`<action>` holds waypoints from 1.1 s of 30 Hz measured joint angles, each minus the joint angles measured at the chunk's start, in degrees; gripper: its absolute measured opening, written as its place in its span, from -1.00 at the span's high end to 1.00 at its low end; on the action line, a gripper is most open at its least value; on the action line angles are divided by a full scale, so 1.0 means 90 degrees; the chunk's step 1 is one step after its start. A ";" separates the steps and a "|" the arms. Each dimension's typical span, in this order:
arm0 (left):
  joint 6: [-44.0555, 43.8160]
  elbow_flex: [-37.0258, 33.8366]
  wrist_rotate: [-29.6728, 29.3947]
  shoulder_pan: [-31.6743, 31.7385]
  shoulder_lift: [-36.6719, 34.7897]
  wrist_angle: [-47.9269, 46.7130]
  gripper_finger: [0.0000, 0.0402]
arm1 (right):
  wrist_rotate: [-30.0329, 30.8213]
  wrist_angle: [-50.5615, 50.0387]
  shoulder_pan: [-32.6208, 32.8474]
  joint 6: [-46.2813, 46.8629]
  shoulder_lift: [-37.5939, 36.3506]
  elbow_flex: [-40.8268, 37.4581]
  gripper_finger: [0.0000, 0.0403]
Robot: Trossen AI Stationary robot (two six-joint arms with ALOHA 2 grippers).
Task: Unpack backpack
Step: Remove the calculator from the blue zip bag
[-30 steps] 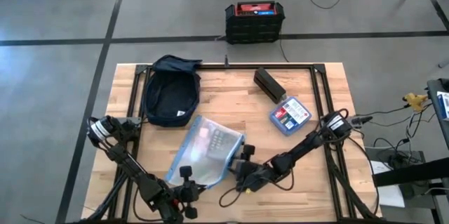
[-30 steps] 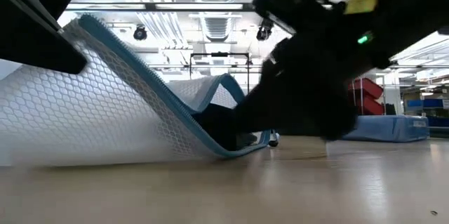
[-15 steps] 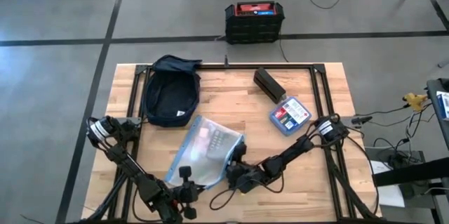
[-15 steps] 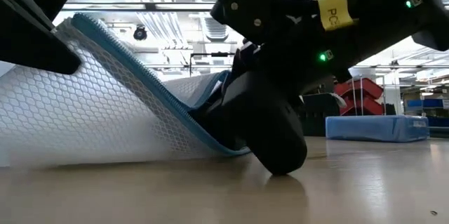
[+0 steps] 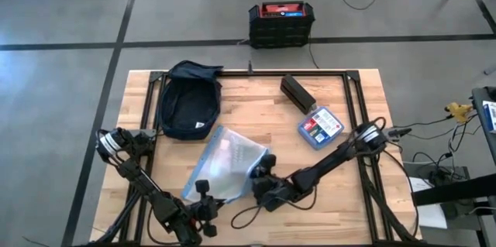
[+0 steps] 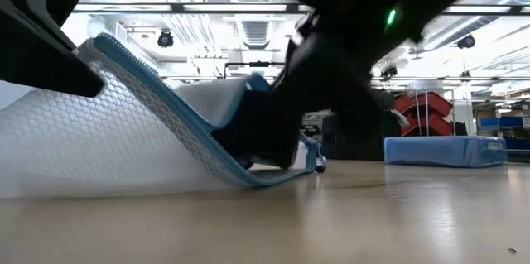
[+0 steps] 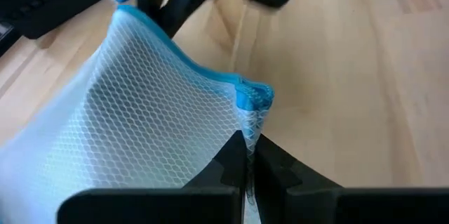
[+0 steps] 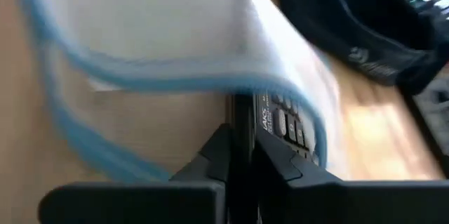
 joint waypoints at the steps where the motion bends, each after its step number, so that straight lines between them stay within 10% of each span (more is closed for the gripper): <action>1: -0.0072 -0.0015 -0.0031 0.0000 0.0000 -0.0049 1.00 | -0.0187 -0.0219 0.0035 0.0143 -0.0127 0.0002 0.95; 11: -0.0294 -0.0056 -0.0111 0.0005 0.0000 -0.0145 1.00 | -0.1183 -0.2634 0.0876 0.1789 -0.1256 0.0007 0.95; 33: -0.0487 -0.0056 -0.0088 0.0015 -0.0002 -0.0179 1.00 | -0.1898 -0.6773 0.4055 0.9227 -0.1448 -0.0134 0.82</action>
